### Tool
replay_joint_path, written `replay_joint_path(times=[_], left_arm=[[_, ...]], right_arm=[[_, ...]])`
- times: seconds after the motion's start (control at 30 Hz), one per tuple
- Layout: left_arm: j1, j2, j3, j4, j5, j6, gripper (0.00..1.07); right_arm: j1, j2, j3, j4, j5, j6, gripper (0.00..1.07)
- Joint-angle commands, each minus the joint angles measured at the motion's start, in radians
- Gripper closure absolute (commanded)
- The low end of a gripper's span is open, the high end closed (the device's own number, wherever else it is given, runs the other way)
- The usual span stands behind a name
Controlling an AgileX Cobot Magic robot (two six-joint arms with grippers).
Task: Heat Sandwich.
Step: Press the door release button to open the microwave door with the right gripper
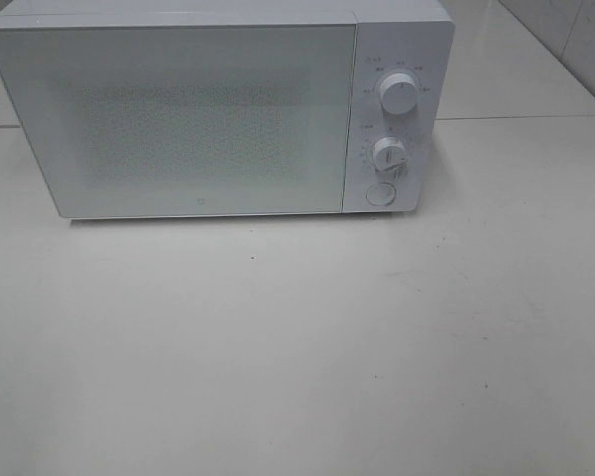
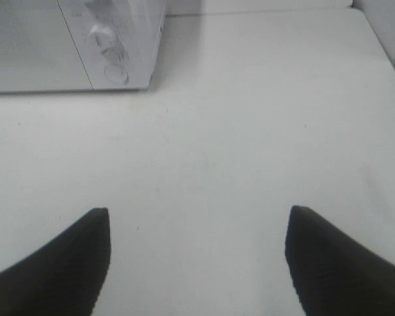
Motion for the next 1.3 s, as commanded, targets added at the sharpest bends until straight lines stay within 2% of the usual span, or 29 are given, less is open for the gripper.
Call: replay_joint_path(times=[0.03,0.53,0.83,1.3], left_arm=[[0.003,-0.022,0.004,-0.001,-0.011,-0.004,0.09],[0.003,-0.022,0.004,-0.001,-0.011,-0.004,0.09],[0.003,-0.022,0.004,-0.001,-0.011,-0.004,0.09],[0.003,-0.022,0.004,-0.001,-0.011,-0.004,0.09]], right_arm=[[-0.004,-0.012,-0.024,0.005,-0.062,-0.007,0.33],[-0.004,0.324,-0.029,0.005,-0.409,-0.006,0.33],[-0.004,0.653,-0.029,0.005,-0.692,0.002,0.33],[-0.004,1.023,-0.029,0.002,-1.068,0.005,0.33]])
